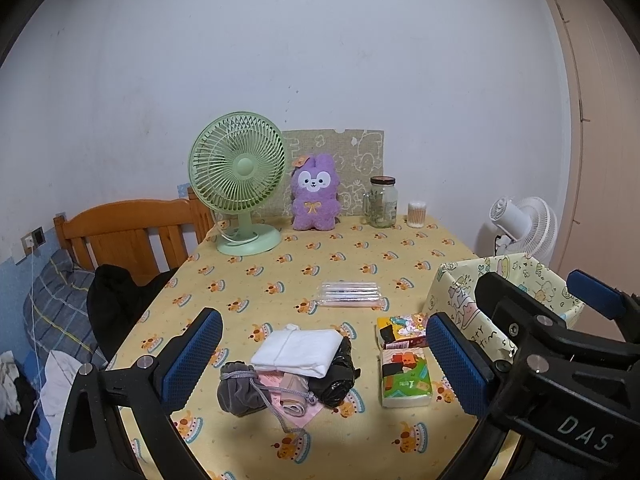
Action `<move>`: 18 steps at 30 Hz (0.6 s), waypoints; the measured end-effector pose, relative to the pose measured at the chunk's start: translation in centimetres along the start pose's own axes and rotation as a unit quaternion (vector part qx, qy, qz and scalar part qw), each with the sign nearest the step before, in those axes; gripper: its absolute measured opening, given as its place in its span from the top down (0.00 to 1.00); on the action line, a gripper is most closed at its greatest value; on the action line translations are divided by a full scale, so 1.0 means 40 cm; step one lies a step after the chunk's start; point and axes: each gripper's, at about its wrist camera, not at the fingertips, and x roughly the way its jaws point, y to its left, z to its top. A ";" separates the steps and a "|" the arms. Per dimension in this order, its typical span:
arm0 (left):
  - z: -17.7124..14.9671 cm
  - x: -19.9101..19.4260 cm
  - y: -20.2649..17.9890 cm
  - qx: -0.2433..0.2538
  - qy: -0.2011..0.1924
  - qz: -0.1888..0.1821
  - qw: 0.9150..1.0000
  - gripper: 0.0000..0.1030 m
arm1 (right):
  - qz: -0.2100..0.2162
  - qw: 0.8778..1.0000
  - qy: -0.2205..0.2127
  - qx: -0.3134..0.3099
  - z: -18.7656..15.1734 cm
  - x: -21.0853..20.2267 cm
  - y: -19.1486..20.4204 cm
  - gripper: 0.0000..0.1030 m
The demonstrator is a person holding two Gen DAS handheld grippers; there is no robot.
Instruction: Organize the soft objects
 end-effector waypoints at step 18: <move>-0.087 0.052 0.042 -0.014 0.016 0.029 0.999 0.07 | 0.003 1.000 0.021 -0.006 -0.083 0.067 0.044 0.07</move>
